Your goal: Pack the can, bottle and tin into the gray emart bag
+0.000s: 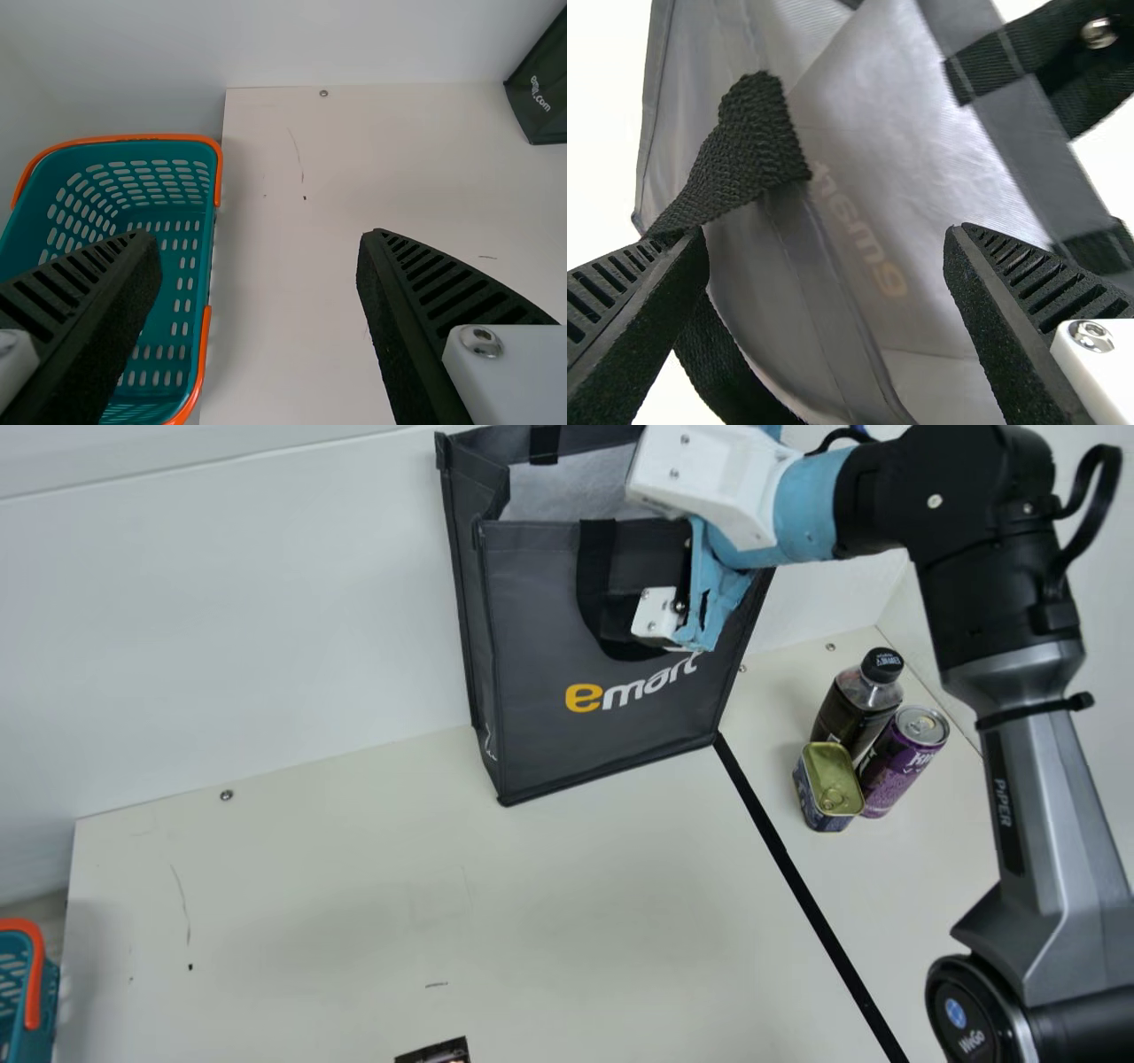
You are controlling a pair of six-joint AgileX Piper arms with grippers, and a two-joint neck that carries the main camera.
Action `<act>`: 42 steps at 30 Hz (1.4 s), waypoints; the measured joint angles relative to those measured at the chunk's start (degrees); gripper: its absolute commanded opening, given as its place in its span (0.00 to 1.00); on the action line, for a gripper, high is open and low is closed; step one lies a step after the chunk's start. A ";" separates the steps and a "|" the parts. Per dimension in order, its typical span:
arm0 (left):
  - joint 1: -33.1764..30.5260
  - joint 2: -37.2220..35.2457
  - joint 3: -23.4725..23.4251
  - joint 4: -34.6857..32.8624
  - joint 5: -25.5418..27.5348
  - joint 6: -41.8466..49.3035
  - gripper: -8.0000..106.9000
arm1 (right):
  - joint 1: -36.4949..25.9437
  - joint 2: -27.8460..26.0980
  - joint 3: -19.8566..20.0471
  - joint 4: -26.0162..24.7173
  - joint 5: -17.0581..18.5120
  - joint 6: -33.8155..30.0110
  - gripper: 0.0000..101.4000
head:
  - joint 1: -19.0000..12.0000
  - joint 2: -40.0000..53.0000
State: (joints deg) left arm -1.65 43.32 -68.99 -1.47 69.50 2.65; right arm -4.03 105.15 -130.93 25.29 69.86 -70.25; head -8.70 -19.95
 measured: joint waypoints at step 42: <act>0.00 0.00 0.00 0.00 0.00 0.00 0.85 | 1.54 -6.37 6.36 -0.23 0.13 -0.57 0.00 | 0.00 0.00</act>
State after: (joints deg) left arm -1.65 43.32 -68.99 -1.47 69.50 2.65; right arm -2.50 98.78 -124.56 25.06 69.99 -70.81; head -8.70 -19.95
